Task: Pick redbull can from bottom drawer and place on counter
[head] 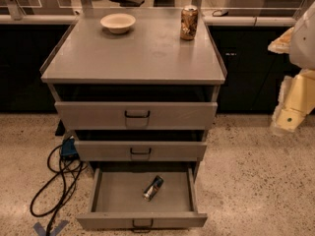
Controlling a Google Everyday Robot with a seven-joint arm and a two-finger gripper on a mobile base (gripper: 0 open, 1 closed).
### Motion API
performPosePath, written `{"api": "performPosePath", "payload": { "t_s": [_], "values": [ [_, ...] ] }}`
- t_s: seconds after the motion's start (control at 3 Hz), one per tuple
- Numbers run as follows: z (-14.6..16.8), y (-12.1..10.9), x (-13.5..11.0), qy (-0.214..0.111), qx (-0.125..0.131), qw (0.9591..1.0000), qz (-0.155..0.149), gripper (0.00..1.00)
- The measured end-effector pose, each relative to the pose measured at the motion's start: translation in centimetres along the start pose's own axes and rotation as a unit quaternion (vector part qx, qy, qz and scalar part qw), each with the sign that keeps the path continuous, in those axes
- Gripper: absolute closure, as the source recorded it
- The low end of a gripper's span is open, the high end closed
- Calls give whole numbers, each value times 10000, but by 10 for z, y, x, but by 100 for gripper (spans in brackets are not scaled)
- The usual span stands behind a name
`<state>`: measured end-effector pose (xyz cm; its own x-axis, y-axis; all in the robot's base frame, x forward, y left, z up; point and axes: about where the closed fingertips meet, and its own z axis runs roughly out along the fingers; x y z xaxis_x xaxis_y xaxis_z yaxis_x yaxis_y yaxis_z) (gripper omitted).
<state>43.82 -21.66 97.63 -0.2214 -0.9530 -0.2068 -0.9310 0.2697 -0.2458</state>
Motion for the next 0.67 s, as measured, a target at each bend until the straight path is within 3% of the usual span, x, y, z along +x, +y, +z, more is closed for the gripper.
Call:
{"api": "performPosePath", "payload": {
  "t_s": [0.67],
  "values": [
    [5, 2, 1, -123, 23, 9999, 46, 0]
  ]
}}
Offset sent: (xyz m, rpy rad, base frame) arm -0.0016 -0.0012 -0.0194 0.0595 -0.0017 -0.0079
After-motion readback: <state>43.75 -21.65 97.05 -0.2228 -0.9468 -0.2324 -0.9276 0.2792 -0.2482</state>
